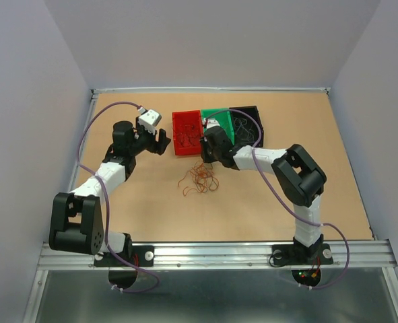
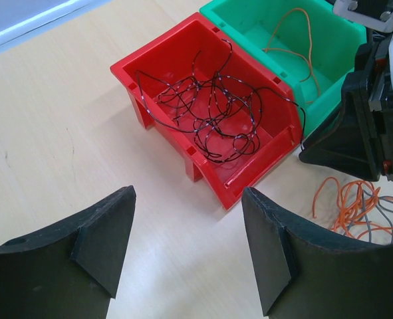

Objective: Untangle the cables

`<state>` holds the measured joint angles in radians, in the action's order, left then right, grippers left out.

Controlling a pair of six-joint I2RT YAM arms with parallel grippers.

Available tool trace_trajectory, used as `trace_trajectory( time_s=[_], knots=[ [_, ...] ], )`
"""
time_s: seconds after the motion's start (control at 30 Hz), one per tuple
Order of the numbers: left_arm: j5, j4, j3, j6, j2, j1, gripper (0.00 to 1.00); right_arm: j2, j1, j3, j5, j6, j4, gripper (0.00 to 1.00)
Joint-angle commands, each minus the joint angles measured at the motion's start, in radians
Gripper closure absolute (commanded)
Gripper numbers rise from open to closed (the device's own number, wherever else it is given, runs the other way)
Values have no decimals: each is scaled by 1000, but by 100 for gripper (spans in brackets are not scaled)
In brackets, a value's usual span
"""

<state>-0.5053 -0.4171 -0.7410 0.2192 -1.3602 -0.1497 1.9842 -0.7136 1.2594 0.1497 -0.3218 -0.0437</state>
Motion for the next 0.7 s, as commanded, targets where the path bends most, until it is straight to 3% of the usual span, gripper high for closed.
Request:
trace_trajectory(
  time_s=[0.0,0.13,0.27,0.67],
  knots=[
    [7,-25,-37,-1,9,-4,24,1,-10,52,5,-3,-51,76],
    [11,-20,-40,6,3,-4,23,-28,-15,46,-2,10,-51,90],
    [13,-15,-46,14,-11,-4,23,-71,-17,35,2,13,-53,97],
    [28,20,-97,0,-82,-4,24,-137,-17,113,7,46,-39,99]
  ],
)
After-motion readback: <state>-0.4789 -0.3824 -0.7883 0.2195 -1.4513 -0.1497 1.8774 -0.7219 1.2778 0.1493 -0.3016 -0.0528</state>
